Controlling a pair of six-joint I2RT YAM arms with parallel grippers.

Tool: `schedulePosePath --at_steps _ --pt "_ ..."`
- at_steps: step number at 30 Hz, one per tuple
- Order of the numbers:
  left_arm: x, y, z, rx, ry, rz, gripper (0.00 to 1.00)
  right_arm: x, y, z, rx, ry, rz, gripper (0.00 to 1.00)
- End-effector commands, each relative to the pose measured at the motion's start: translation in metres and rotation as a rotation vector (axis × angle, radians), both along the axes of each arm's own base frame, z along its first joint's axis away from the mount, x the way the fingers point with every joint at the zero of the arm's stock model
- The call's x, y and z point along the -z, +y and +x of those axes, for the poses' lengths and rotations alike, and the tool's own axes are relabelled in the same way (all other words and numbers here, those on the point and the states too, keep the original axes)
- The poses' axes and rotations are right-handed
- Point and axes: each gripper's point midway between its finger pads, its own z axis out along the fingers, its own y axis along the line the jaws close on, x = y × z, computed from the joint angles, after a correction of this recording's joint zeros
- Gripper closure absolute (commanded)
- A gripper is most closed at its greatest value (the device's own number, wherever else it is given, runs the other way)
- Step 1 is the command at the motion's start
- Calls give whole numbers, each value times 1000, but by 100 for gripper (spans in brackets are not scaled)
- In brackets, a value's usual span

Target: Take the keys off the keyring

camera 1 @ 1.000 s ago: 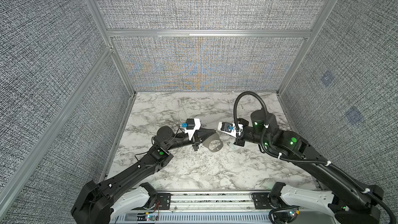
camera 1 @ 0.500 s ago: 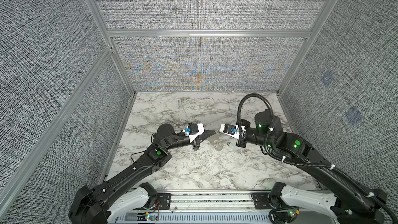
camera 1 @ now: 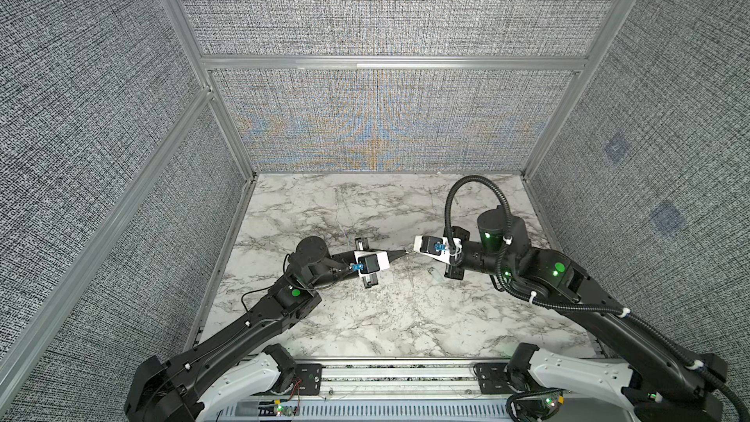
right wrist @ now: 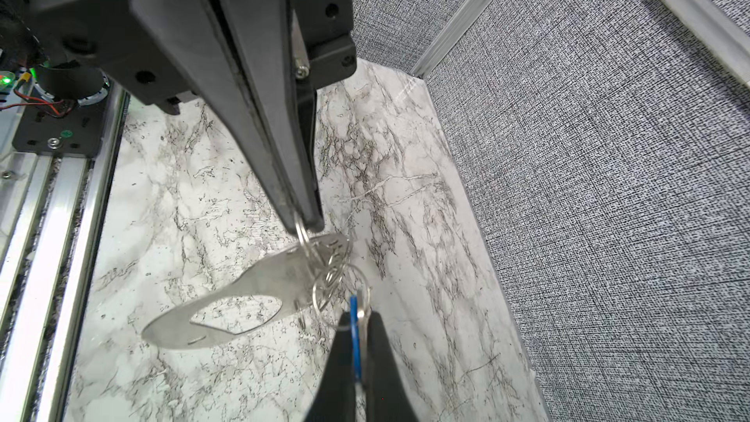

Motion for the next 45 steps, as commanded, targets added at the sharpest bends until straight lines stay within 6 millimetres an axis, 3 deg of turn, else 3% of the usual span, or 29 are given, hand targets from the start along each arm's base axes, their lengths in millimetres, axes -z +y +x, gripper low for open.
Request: schedulePosePath --at_steps 1,13,19,31,45 --pt "-2 0 -3 -3 -88 16 100 4 -10 9 58 -17 -45 100" --pt "3 -6 -3 -8 -103 63 100 3 -14 21 103 -80 -70 100" --pt "11 -11 4 -2 37 95 100 -13 -20 28 141 -162 -52 100" --pt "21 -14 17 107 290 114 100 -24 -27 26 154 -240 -92 100" --pt "28 -23 10 242 417 156 100 -28 -21 26 132 -299 -161 100"
